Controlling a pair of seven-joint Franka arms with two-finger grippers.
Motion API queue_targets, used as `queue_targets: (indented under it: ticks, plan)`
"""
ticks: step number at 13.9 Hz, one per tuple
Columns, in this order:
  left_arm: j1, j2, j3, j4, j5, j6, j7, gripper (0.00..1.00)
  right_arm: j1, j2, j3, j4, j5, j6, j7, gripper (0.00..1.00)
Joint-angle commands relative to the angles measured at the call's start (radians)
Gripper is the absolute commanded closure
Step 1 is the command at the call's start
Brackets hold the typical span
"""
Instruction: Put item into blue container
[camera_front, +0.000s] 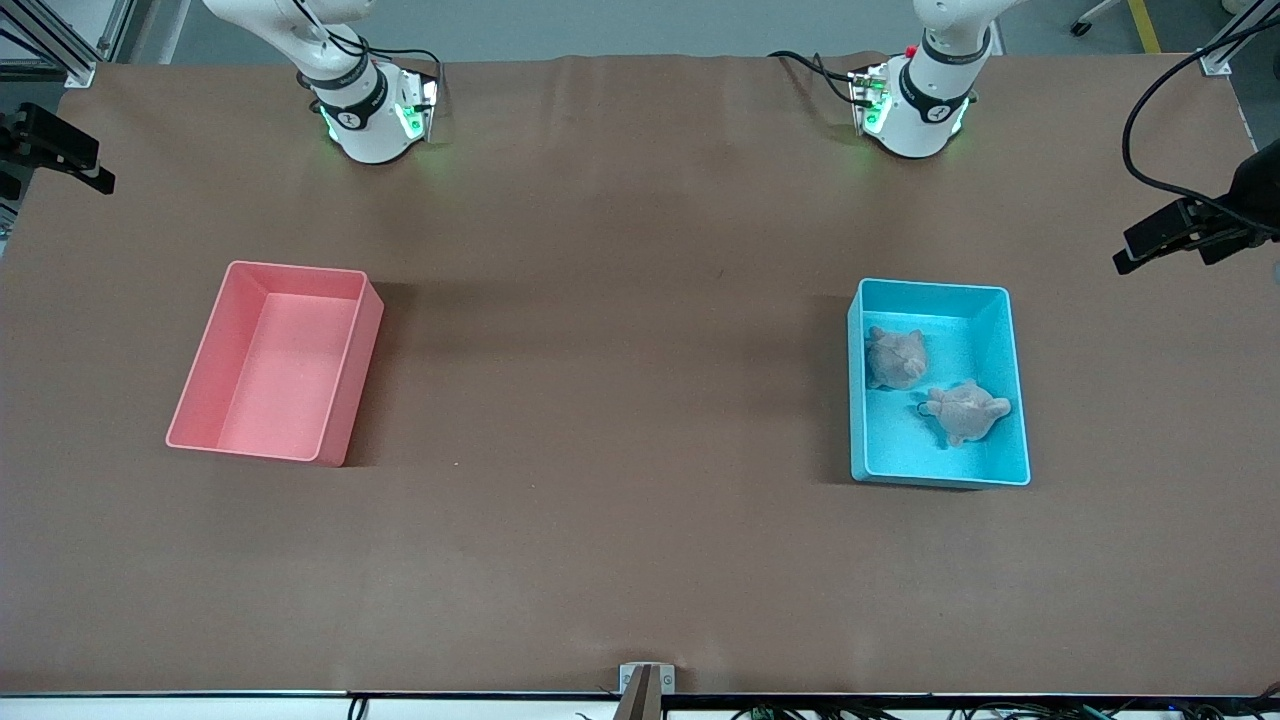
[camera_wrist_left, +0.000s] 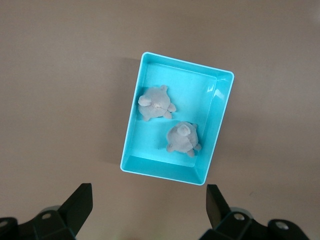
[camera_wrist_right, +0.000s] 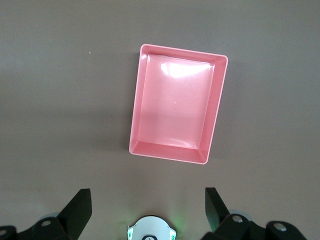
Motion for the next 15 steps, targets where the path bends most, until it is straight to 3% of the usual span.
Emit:
queue_targets:
  ticks: [1,5,15]
  plan:
    - [-0.003,-0.002,-0.009,0.018,-0.015,-0.014,-0.013,0.00,0.002,-0.012,-0.001,-0.003,0.004,0.007,-0.016,0.00]
    - [0.005,-0.001,-0.022,0.016,0.007,-0.014,-0.013,0.00,0.002,-0.012,-0.002,-0.003,-0.001,0.015,-0.079,0.00]
    - [0.005,0.009,-0.017,0.019,0.008,-0.008,-0.011,0.00,0.000,-0.013,-0.004,-0.003,0.010,-0.002,0.001,0.00]
